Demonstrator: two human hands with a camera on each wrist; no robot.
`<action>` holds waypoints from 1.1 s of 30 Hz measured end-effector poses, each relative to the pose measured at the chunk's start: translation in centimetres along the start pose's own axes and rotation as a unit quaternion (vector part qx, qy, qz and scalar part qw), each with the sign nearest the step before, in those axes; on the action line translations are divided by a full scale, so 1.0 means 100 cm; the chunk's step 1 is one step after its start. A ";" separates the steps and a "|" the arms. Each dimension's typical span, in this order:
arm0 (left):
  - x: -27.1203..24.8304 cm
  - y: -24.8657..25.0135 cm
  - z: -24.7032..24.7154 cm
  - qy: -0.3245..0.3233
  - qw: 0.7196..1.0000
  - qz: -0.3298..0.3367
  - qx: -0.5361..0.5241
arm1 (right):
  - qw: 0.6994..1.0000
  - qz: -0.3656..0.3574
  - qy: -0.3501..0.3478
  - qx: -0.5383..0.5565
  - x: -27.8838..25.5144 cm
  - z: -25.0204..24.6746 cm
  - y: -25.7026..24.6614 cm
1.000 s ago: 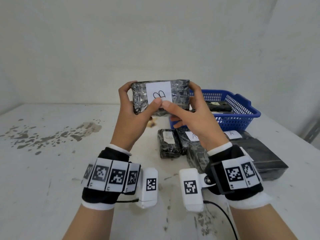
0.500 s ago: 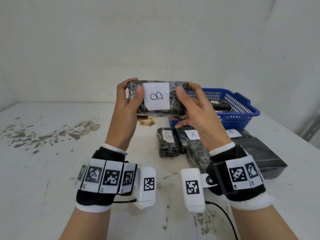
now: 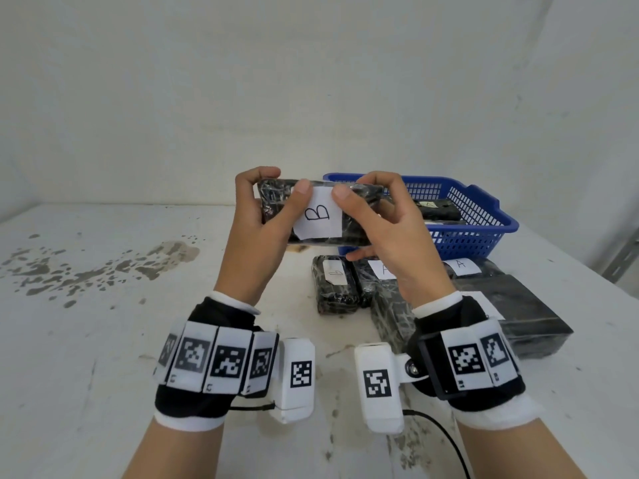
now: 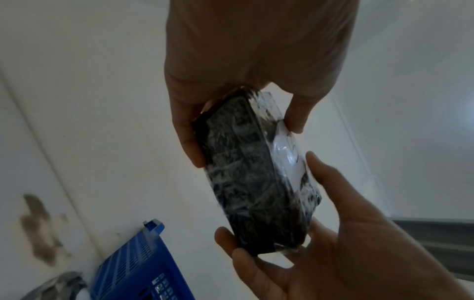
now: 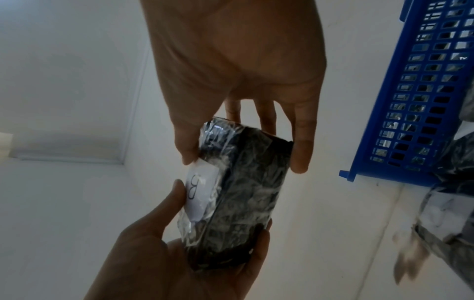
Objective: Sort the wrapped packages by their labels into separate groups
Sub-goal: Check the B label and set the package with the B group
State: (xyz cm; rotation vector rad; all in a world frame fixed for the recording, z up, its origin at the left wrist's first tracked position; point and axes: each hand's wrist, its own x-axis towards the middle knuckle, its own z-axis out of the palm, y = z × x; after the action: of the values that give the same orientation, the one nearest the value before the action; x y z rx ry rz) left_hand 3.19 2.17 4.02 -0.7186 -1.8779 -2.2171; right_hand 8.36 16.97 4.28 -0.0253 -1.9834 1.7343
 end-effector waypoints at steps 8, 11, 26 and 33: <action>-0.001 0.005 -0.007 -0.032 0.997 -0.045 0.055 | 0.998 -0.016 -0.044 -0.040 0.001 -0.005 0.002; 0.002 0.007 -0.010 -0.042 0.998 -0.054 -0.016 | 0.997 0.001 -0.072 -0.003 0.004 -0.007 0.004; -0.003 0.005 -0.009 -0.093 0.995 -0.036 -0.003 | 0.999 -0.017 -0.041 -0.028 -0.002 -0.005 0.002; -0.002 0.006 -0.013 -0.063 0.998 -0.024 0.003 | 0.999 -0.028 -0.041 -0.007 -0.001 -0.008 -0.001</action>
State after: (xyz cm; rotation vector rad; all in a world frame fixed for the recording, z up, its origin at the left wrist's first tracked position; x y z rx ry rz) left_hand 3.31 0.75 4.30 -0.8384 -1.9797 -2.2424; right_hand 8.79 17.67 4.35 0.0973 -2.0349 1.7129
